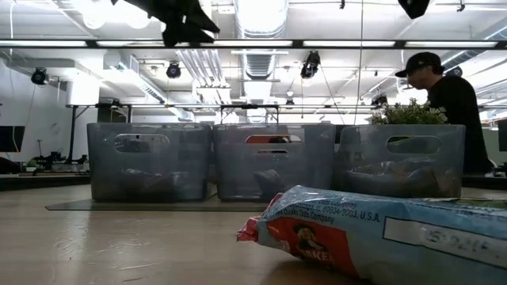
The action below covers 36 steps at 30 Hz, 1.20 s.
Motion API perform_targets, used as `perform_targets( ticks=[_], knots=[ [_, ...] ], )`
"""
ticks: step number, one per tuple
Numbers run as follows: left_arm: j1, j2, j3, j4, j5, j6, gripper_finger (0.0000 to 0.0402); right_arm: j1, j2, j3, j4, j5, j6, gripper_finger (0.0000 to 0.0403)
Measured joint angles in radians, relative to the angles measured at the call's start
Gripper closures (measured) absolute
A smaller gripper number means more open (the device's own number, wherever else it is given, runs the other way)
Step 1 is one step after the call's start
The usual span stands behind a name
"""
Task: Pick and place Granola Bars by type
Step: Put the yellow granola bar into the right black bin
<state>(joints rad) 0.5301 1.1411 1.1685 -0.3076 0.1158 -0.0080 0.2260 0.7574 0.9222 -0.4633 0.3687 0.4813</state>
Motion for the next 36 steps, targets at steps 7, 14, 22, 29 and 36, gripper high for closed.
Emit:
perform_targets(
  ticks=[7,14,22,29,36],
  knots=[
    [0.011,0.102,0.075,-0.040,-0.002,0.044,0.0216,0.000,-0.010,0.000,-0.004,-0.002,-0.063,0.0394],
    [0.011,0.154,0.092,-0.039,-0.026,-0.037,0.0215,0.000,-0.009,0.000,-0.021,-0.002,-0.070,0.0394],
    [0.018,0.202,0.111,-0.061,0.034,-0.034,0.0215,0.000,-0.008,0.000,-0.065,-0.004,-0.030,0.0394],
    [0.021,0.306,0.257,-0.212,0.040,0.091,0.0215,0.000,-0.008,0.000,-0.064,-0.025,-0.017,0.0394],
    [0.032,0.448,0.384,-0.311,0.041,0.233,0.0215,0.001,-0.008,0.000,-0.084,-0.034,0.016,0.0394]
  ],
)
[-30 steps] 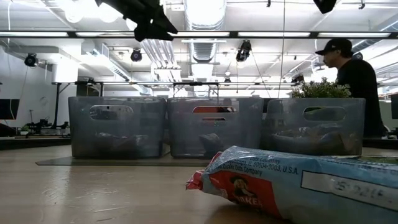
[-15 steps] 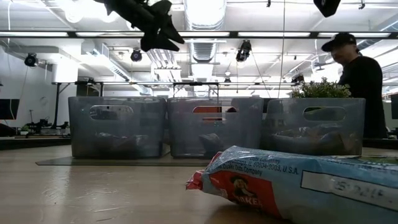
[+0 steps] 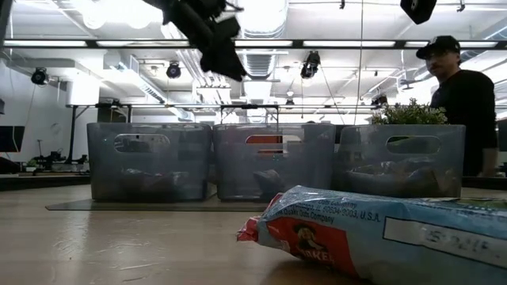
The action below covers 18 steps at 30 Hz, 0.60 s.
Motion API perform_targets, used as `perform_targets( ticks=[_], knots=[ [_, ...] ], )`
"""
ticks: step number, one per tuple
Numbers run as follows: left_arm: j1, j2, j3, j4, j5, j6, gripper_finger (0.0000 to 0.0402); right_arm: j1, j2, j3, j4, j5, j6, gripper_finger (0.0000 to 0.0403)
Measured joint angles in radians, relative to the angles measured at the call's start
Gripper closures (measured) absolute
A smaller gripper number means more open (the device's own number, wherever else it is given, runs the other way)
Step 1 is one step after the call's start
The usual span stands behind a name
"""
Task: Pick and place Granola Bars by type
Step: Put the yellow granola bar into the right black bin
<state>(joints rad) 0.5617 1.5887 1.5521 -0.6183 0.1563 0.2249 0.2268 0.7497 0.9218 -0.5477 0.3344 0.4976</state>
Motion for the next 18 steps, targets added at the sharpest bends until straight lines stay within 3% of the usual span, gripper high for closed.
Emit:
perform_targets(
  ticks=[5,10,18],
  knots=[
    [0.006,0.063,0.027,-0.014,-0.055,0.044,0.0215,0.000,0.000,0.000,-0.005,-0.003,0.024,0.0394],
    [0.018,0.095,0.016,-0.045,-0.168,0.186,0.0215,0.000,0.001,0.000,-0.006,-0.002,0.027,0.0394],
    [0.118,0.169,0.015,-0.158,-0.136,0.191,0.0215,0.000,0.028,0.000,-0.021,-0.002,0.023,0.0394]
  ],
)
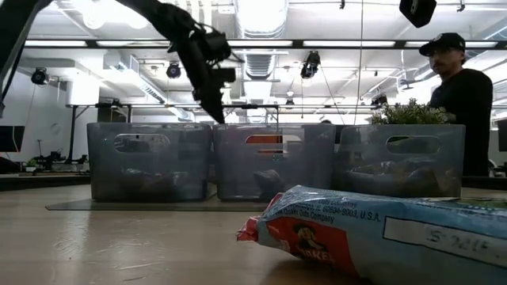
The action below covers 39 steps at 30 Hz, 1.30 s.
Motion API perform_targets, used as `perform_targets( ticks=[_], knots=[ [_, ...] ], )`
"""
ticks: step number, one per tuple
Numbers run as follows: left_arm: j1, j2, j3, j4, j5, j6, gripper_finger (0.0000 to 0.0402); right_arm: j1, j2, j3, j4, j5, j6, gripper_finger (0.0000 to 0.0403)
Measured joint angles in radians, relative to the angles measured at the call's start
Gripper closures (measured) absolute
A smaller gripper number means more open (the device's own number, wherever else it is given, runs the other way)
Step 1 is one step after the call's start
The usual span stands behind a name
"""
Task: Pick and place Granola Bars by type
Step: Put the yellow granola bar into the right black bin
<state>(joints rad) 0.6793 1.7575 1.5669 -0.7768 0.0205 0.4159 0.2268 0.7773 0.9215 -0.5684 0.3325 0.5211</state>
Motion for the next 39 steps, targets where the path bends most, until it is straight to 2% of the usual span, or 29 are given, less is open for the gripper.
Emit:
perform_targets(
  ticks=[3,12,25,39],
  knots=[
    [0.038,0.025,0.000,-0.018,0.039,0.009,0.0215,0.000,0.012,0.000,-0.012,0.000,0.002,0.0394],
    [0.099,0.105,-0.001,-0.052,0.067,0.092,0.0215,0.000,0.043,0.000,-0.010,-0.015,0.020,0.0394],
    [0.107,0.255,0.019,-0.051,0.052,0.134,0.0215,0.000,0.043,0.000,-0.017,-0.029,0.060,0.0394],
    [0.137,0.337,0.042,-0.031,0.032,0.136,0.0215,0.000,0.043,0.000,-0.022,-0.027,0.061,0.0394]
  ],
)
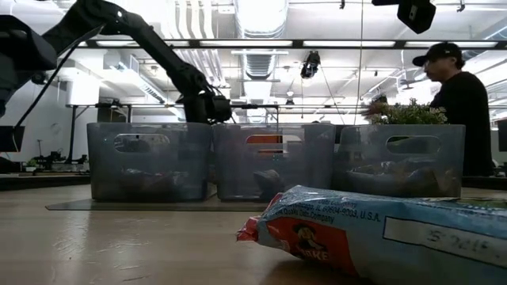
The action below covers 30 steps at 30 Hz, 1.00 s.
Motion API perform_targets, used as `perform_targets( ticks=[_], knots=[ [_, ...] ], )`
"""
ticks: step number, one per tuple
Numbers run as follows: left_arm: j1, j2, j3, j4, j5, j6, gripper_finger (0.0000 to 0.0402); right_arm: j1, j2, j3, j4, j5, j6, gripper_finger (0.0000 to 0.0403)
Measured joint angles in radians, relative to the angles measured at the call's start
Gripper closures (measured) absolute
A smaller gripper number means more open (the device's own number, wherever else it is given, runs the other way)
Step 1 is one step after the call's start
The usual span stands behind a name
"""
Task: Pick and place Granola Bars by type
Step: Put the yellow granola bar into the right black bin
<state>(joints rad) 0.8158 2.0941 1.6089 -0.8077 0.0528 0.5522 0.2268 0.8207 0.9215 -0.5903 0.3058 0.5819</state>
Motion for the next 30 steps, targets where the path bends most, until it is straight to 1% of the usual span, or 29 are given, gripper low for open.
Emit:
perform_targets(
  ticks=[22,30],
  knots=[
    [0.002,0.001,0.007,0.014,0.015,-0.010,0.0216,0.000,0.000,0.000,-0.005,0.003,-0.001,0.0394],
    [0.002,0.041,0.007,0.015,0.016,-0.049,0.0216,0.000,0.000,0.000,-0.005,0.003,0.004,0.0394]
  ],
)
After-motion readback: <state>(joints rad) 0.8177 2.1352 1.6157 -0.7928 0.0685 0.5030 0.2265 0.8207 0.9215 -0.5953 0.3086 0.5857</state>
